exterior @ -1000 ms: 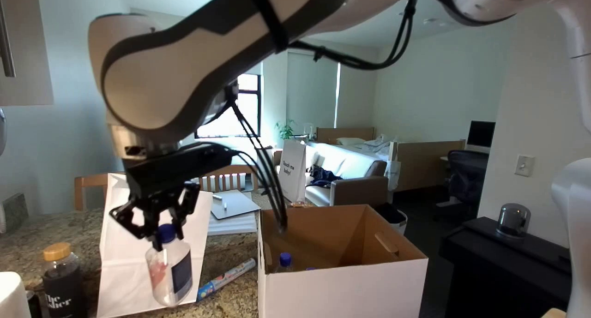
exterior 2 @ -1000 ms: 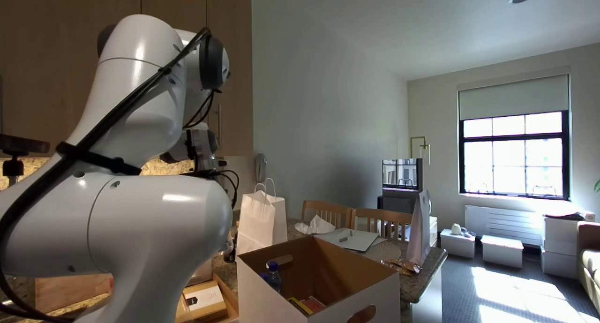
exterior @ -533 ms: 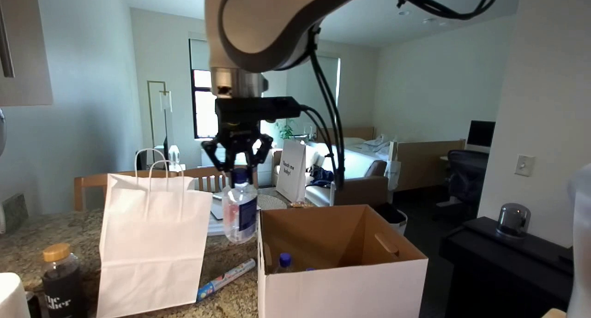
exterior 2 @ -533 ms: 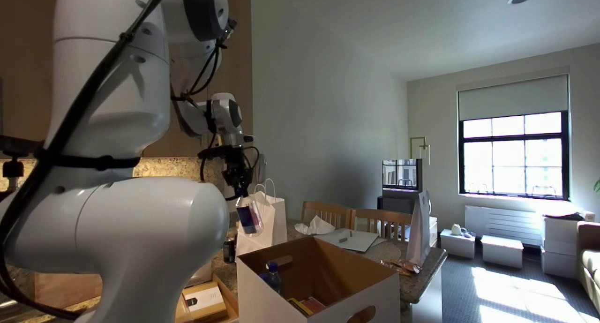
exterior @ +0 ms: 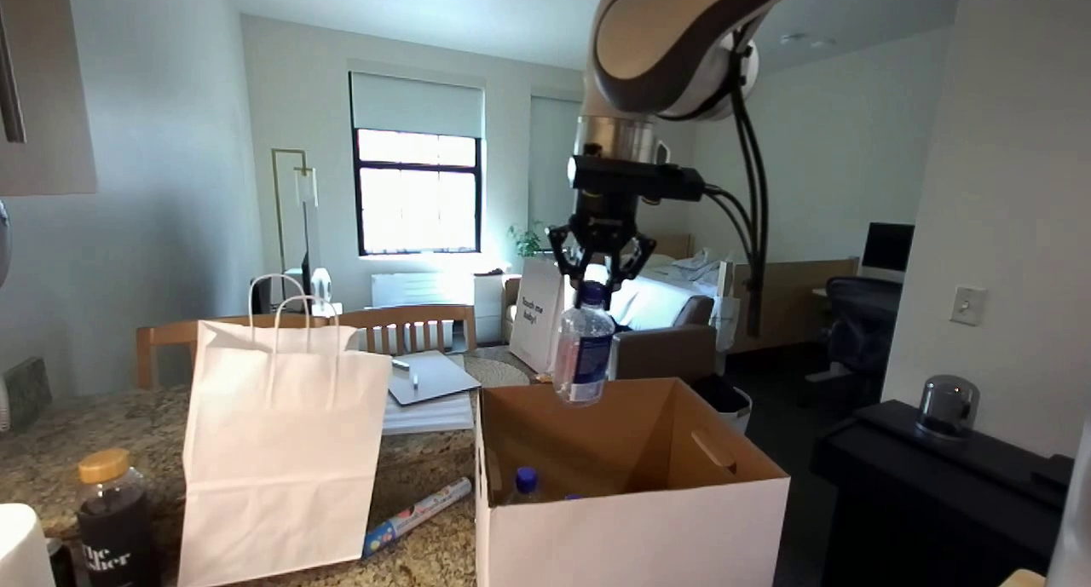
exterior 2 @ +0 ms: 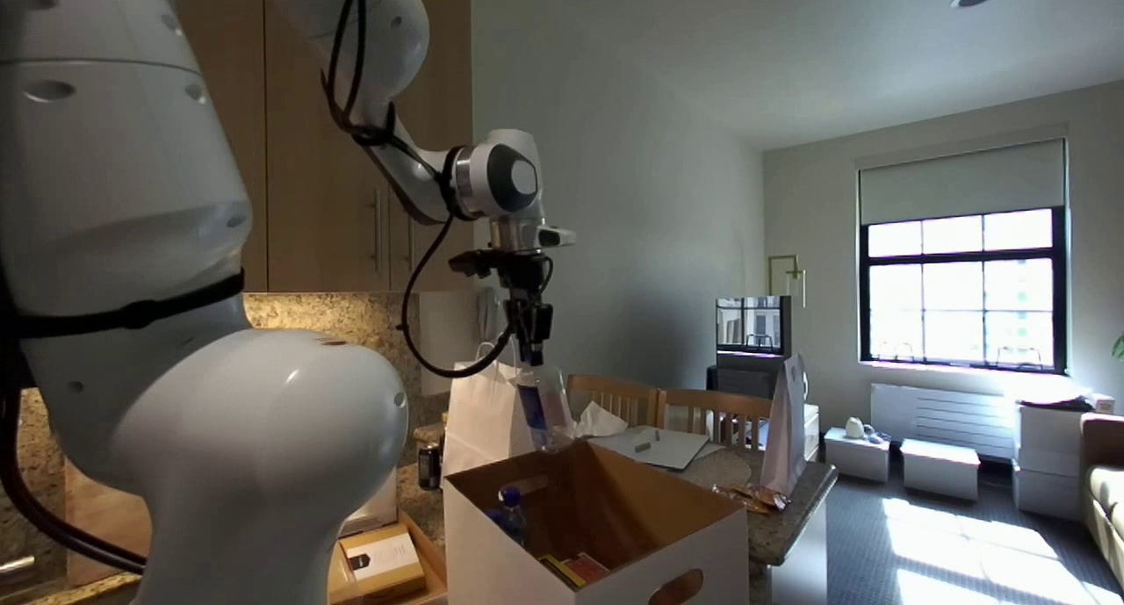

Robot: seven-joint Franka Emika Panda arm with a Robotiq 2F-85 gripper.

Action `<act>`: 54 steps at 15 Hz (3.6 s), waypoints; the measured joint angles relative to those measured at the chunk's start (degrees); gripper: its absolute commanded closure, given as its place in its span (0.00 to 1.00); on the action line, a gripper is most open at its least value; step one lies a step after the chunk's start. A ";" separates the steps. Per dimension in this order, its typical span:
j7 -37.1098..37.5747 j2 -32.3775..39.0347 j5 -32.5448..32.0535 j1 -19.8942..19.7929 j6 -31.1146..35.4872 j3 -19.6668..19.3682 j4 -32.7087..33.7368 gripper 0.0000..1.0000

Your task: Put two plastic bottles into the paper bag

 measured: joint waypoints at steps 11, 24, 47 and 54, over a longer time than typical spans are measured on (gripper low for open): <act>1.95 2.11 15.44 -0.63 33.56 7.46 -20.66 0.86; 8.30 16.59 18.02 1.51 38.45 6.58 -19.31 0.86; -26.60 7.35 44.74 0.26 34.80 12.70 -23.33 0.00; -11.74 -5.93 14.09 -4.16 7.44 23.64 -13.15 0.00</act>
